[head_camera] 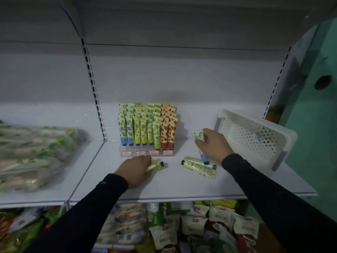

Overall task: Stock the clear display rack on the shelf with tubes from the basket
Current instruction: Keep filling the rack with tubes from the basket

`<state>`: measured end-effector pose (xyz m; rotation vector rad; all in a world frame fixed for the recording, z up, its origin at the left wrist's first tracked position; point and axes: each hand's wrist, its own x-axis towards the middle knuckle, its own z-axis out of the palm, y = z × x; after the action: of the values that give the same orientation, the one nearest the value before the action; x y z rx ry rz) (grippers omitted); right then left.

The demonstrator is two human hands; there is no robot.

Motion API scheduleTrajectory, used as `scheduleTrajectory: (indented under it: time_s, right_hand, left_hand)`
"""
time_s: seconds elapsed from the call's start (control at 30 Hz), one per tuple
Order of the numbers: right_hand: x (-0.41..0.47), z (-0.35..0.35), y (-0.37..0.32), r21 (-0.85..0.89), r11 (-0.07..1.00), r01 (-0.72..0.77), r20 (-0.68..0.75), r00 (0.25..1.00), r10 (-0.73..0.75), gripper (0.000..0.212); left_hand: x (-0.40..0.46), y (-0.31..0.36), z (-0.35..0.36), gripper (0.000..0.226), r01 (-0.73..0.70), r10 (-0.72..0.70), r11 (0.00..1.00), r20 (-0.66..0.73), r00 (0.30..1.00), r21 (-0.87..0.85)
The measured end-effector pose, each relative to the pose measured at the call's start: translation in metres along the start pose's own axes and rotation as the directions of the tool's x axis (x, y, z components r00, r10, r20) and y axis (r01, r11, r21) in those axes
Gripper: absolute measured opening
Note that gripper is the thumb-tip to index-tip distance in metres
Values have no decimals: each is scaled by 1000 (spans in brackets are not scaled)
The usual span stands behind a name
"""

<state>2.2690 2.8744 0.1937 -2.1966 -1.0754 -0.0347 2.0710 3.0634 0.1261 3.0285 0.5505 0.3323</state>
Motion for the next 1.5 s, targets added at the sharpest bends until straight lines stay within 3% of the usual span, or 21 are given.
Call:
scheduleTrajectory:
  time_s: [0.13,0.3,0.4,0.67,1.03,1.5]
  right_hand:
    - [8,-11,-24,69,996,58,-61,997,-54,31]
    - [20,-1,-59,266,958,103,-21,995,-102,48]
    - [27,13,-79,370,924,93,24,994,-109,44]
    - [44,50,-120,278,930,240,-43,970,-238,43]
    - [59,105,-155,273,927,257,-63,966,-249,29]
    - [65,133,-173,107,950,292,-37,956,-290,38]
  left_hand:
    - [-10,-27,5,19,28,-20,994,-73,997,106]
    - [-26,-57,7,25,114,-89,981,-159,983,157]
    - [-38,-77,7,30,150,-111,972,-206,972,183]
    - [-50,-88,17,33,258,-205,960,-354,912,110]
    - [-51,-89,18,31,275,-245,961,-363,899,33]
    - [-49,-90,22,25,290,-260,957,-373,891,26]
